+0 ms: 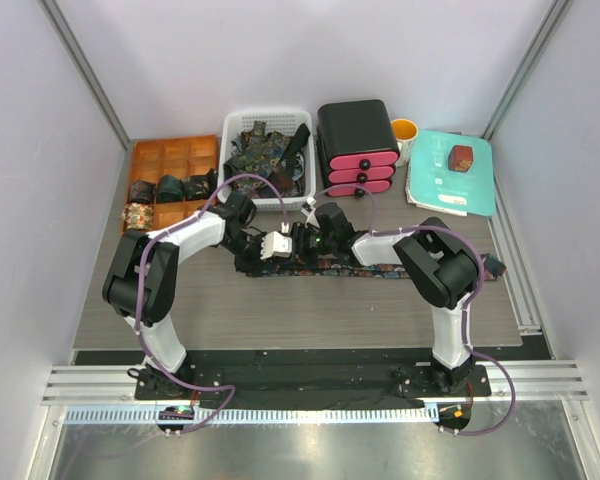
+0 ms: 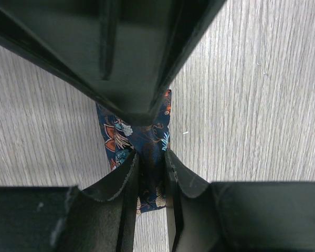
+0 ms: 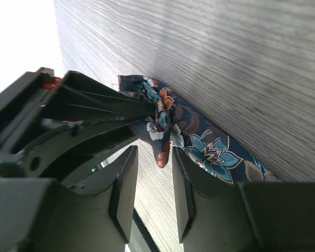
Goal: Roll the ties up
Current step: Roll the tie at the center of the board.
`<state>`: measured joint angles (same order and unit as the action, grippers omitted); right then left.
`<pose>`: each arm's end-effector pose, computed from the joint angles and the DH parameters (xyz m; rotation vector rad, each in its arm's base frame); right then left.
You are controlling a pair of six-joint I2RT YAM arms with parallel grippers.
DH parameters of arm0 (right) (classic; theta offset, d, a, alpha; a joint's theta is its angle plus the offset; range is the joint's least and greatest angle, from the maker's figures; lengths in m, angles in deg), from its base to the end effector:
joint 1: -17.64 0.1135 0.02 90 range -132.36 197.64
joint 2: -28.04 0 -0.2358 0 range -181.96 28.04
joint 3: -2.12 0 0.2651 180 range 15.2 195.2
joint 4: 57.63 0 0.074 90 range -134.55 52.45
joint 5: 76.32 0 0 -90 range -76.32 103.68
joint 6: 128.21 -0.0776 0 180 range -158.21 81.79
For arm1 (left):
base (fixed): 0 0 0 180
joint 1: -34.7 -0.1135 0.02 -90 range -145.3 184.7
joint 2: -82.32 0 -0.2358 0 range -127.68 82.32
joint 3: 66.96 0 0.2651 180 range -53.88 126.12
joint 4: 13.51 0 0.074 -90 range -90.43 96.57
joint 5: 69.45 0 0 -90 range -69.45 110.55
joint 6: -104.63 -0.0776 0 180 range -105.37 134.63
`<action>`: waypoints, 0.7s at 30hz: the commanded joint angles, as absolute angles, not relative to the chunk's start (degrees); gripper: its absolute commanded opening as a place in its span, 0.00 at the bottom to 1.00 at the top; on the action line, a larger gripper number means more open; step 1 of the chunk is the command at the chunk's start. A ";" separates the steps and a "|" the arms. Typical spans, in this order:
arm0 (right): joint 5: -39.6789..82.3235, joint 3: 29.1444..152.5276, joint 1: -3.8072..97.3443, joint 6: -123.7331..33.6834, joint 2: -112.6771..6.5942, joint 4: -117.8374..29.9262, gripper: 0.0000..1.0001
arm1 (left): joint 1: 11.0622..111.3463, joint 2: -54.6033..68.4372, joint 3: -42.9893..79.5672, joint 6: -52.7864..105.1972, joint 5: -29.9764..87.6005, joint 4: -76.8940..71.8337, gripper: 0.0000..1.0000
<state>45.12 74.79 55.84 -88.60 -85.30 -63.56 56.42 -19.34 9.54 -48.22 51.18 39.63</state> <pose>0.3127 0.2975 0.0773 -0.0987 2.4720 1.3878 0.2977 -0.1611 0.0939 1.8760 1.9500 -0.5962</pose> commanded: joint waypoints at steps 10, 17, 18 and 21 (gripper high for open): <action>42.86 75.06 57.02 -88.40 -87.19 -65.56 0.08 | 56.06 -20.34 10.63 -49.10 50.26 41.41 0.34; 40.22 74.97 56.93 -86.73 -87.97 -61.16 0.01 | 50.53 -16.74 12.48 -51.20 53.42 45.71 0.59; 39.88 75.05 56.93 -86.46 -88.15 -60.38 0.01 | 50.00 -16.47 12.56 -51.73 53.60 46.41 0.60; 39.70 75.41 56.93 -86.20 -88.68 -59.67 0.01 | 48.77 -16.29 12.21 -53.40 53.42 46.86 0.63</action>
<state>41.58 74.75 56.80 -87.92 -87.53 -61.85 50.50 -19.02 10.85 -50.45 52.84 43.74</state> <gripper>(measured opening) 0.039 0.617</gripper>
